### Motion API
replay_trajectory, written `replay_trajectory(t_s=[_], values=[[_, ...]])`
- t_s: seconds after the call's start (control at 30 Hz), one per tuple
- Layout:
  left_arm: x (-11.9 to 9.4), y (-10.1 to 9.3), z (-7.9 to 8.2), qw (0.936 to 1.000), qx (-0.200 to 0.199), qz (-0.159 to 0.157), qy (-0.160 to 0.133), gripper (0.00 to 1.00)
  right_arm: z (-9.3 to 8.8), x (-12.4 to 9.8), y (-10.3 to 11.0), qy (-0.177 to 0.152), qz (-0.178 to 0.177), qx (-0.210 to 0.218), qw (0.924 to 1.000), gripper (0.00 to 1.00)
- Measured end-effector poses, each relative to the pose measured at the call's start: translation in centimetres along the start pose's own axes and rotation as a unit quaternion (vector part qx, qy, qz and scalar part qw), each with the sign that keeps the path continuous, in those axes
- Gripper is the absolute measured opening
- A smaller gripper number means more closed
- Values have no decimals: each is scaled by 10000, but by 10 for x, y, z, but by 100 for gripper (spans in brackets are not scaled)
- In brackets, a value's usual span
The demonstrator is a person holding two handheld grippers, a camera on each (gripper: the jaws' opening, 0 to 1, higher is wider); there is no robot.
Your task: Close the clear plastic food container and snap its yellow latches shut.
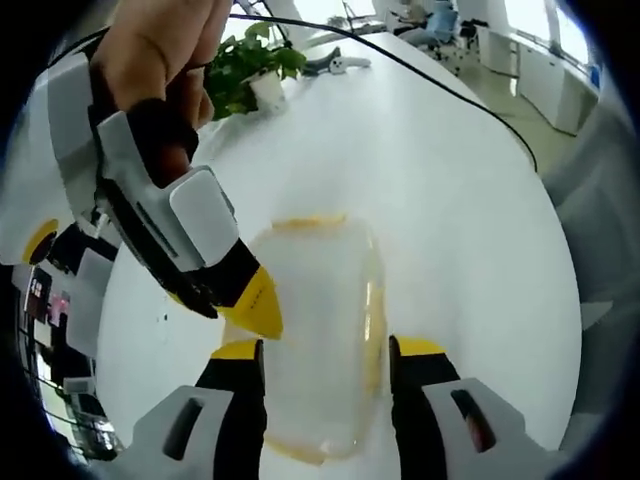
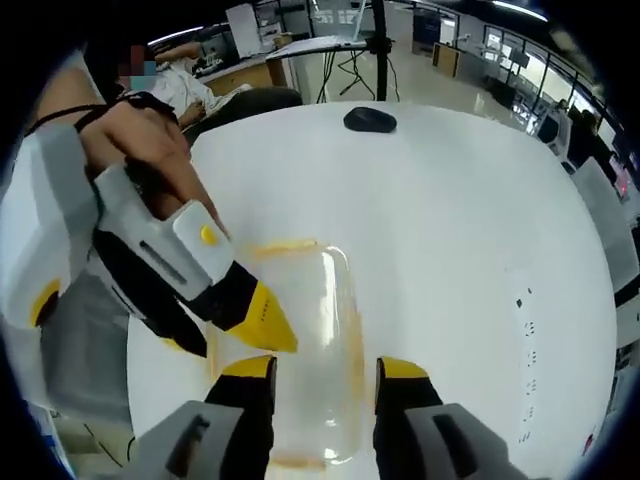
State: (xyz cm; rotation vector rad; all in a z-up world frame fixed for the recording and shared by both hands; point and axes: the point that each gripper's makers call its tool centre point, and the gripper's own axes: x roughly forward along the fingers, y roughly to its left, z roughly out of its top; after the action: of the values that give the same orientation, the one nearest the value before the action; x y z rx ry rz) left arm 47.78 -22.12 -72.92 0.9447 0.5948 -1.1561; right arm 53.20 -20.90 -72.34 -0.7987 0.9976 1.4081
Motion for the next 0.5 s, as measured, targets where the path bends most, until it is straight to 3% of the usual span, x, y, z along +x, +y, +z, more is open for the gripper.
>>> replay_trajectory(t_s=[0.5], values=[[-13, 10, -5, 9999, 27, -45, 85, 54, -20, -10, 10, 148, -210, -80, 9996, 48]])
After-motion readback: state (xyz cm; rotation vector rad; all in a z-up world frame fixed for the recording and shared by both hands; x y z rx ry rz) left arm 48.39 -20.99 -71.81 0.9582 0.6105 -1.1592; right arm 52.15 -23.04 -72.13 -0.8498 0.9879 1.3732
